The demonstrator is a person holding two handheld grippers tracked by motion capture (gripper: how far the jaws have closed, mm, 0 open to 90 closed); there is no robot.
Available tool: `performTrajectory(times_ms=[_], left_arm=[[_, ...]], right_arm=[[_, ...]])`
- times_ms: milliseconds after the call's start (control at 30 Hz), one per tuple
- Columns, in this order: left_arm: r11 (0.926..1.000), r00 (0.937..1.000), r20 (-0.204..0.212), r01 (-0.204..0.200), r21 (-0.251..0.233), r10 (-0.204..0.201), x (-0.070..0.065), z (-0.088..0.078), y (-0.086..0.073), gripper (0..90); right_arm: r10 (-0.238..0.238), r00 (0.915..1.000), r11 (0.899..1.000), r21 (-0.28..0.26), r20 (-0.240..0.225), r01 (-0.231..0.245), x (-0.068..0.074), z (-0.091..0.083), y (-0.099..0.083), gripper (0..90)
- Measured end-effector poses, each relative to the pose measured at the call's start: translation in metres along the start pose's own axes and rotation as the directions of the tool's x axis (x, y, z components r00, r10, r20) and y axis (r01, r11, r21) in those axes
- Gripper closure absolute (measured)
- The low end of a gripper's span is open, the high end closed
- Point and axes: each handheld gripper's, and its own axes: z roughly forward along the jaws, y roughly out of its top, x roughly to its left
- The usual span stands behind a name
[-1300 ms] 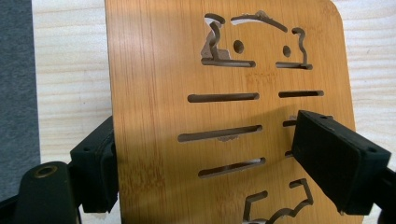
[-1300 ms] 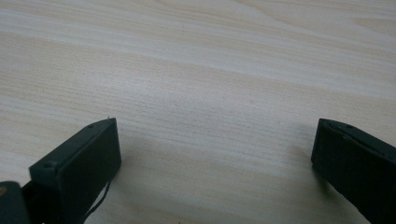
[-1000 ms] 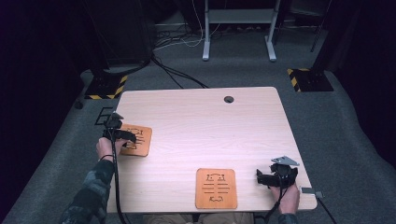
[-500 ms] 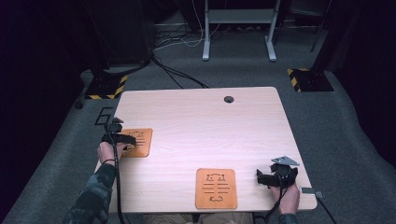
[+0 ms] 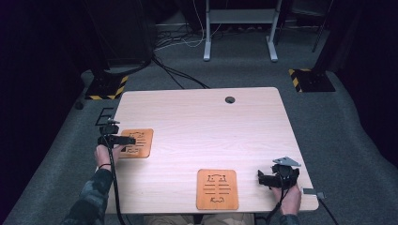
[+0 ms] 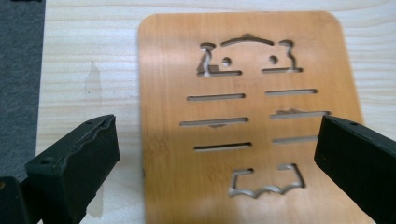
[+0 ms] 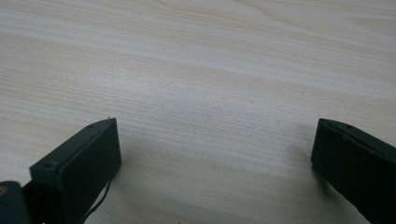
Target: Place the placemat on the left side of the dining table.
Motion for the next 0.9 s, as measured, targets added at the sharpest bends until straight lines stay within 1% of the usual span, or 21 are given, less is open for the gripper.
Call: performTrajectory(times_ms=[67,100,133,200,233,267,300,333,367,433,500,567,633,733,867,900], left_arm=[[0.9994,1.0,0.003,-0.002,-0.035,0.002,-0.003,-0.004,-0.003,0.0],[0.9987,0.9999,-0.001,-0.012,-0.05,0.012,-0.006,-0.007,-0.006,0.0],[0.9975,0.9998,0.004,-0.02,-0.067,0.02,-0.007,-0.009,-0.008,0.0],[0.9941,0.9995,0.009,-0.028,-0.104,0.029,-0.01,-0.014,-0.015,0.0],[0.9924,0.9995,0.016,-0.024,-0.12,0.026,-0.011,-0.017,-0.018,0.0],[0.9907,0.9995,0.012,-0.028,-0.133,0.03,-0.012,-0.019,-0.021,0.0],[0.9874,0.9993,0.01,-0.034,-0.155,0.036,-0.012,-0.022,-0.025,0.0],[0.986,0.9992,0.012,-0.035,-0.163,0.038,-0.013,-0.024,-0.027,0.0],[0.9822,0.9991,0.01,-0.038,-0.184,0.04,-0.013,-0.028,-0.032,0.0],[0.9771,0.9987,0.011,-0.045,-0.208,0.049,-0.014,-0.033,-0.039,0.0],[0.9715,0.9983,0.003,-0.057,-0.23,0.059,-0.015,-0.037,-0.048,0.0],[0.9683,0.9975,-0.009,-0.07,-0.24,0.07,-0.015,-0.04,-0.057,0.0],[0.9667,0.9976,-0.007,-0.069,-0.246,0.07,-0.014,-0.043,-0.068,0.0],[0.9618,0.9978,-0.007,-0.065,-0.266,0.065,-0.011,-0.046,-0.083,0.0],[0.9521,0.9977,-0.029,-0.067,-0.298,0.061,-0.007,-0.049,-0.103,0.0],[0.9503,0.9968,-0.041,-0.078,-0.301,0.069,-0.006,-0.05,-0.108,0.0]], right_arm=[[0.004,1.0,1.0,0.003,0.001,-0.004,0.0,0.0,0.0,0.6],[0.004,1.0,1.0,0.003,0.001,-0.004,0.0,0.0,0.0,0.7],[0.004,1.0,1.0,0.002,-0.001,-0.004,0.0,0.0,0.0,0.6],[0.004,1.0,1.0,0.003,0.001,-0.004,0.0,0.0,0.0,0.6],[0.004,1.0,1.0,0.002,-0.001,-0.004,0.0,0.0,0.0,0.6],[0.005,1.0,1.0,0.002,-0.001,-0.005,0.0,0.0,0.0,0.6],[0.0,1.0,1.0,-0.001,-0.002,0.0,0.0,0.0,0.0,0.7],[0.004,1.0,1.0,0.002,-0.001,-0.004,0.0,0.0,0.0,0.6],[0.004,1.0,1.0,0.002,-0.001,-0.004,0.0,0.0,0.0,0.7],[0.002,1.0,1.0,0.0,-0.002,-0.002,0.0,0.0,0.0,0.7],[0.004,1.0,1.0,0.002,-0.001,-0.004,0.0,0.0,0.0,0.6],[0.001,1.0,1.0,-0.001,-0.001,-0.001,0.0,0.0,0.0,0.6],[0.001,1.0,1.0,0.0,-0.001,-0.001,0.0,0.0,0.0,0.6],[0.002,1.0,1.0,0.0,-0.001,-0.002,0.0,0.0,0.0,0.6],[0.005,1.0,1.0,0.002,0.0,-0.005,0.0,0.0,0.0,0.6],[0.002,1.0,1.0,0.0,-0.001,-0.002,0.0,0.0,0.0,0.6]])
